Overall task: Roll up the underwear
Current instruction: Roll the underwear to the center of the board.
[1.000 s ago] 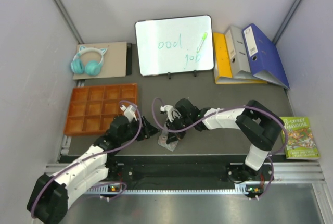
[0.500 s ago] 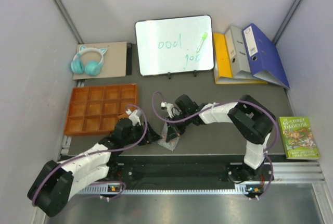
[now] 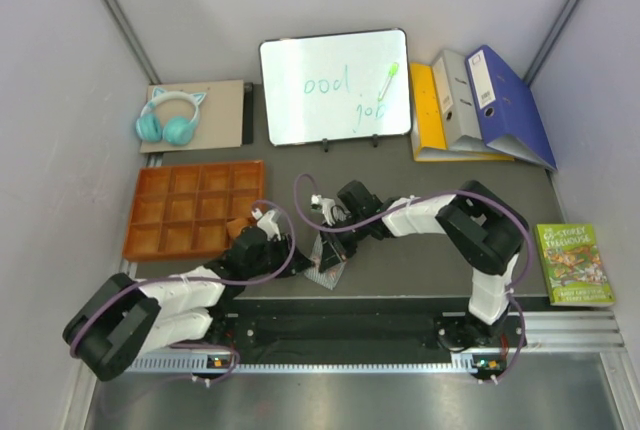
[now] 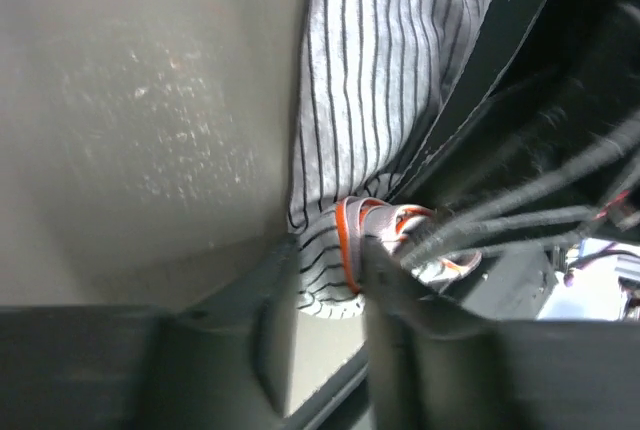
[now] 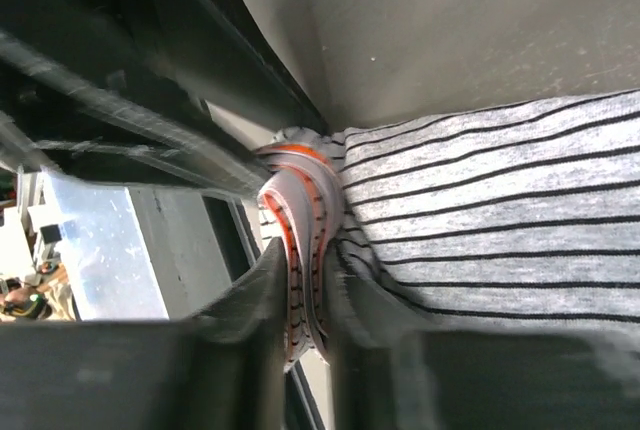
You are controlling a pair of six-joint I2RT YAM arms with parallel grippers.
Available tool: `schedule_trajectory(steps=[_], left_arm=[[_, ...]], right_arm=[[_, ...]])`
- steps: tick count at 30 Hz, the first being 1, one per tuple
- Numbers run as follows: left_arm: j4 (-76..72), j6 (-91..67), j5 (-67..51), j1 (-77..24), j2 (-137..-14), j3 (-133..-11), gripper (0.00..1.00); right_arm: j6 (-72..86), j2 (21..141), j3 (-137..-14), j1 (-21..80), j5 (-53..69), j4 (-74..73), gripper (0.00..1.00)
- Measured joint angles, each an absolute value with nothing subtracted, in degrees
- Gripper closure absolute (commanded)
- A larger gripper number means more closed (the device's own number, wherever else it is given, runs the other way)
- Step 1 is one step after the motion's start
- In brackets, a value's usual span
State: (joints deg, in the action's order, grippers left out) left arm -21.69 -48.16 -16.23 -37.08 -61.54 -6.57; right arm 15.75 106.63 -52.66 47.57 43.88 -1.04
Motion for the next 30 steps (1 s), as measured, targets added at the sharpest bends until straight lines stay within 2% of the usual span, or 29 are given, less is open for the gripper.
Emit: schedule_trajectory(steps=[1,3,4,6,7,10,18,27,30], left_arm=[[-22.11,-48.49,-15.46,-37.43,-62.37,-6.7,0.77],[-22.41,-48.6,-14.28,-38.06,-64.4,-7.66,0.79],[-22.26,-48.6,-13.78,-38.39,-65.47,-8.25,0.8],[-22.04,-48.58,-12.86,-39.03,-67.0,-9.47,0.8],[-22.06,-48.6,-12.29,-39.51,-67.99,-10.22,0.81],[-21.89,-48.62,-10.76,-40.91,-70.63,-12.53,0.82],[-20.1,-49.78,-6.66,-44.62,-74.67,-17.08,0.83],[-19.33,-54.02,-3.33,-47.48,-76.44,-18.9,0.83],[-19.42,-55.46,-2.63,-48.4,-77.45,-19.64,0.83]], right_arm=[[15.88,106.59,-52.66,47.57,43.83,-1.13,0.64],[16.36,106.21,-52.66,47.57,43.51,-1.5,0.55],[16.51,105.69,-52.6,47.59,43.64,-1.85,0.45],[16.86,103.96,-52.4,47.83,42.39,-3.14,0.34],[16.95,102.85,-52.12,47.9,41.45,-3.77,0.23],[17.67,98.56,-51.0,47.92,37.1,-6.44,0.14],[26.2,83.5,-40.91,47.44,21.28,-8.38,0.14],[38.72,76.86,-28.23,47.33,17.61,4.25,0.19],[40.77,77.17,-27.33,47.33,16.73,6.94,0.24]])
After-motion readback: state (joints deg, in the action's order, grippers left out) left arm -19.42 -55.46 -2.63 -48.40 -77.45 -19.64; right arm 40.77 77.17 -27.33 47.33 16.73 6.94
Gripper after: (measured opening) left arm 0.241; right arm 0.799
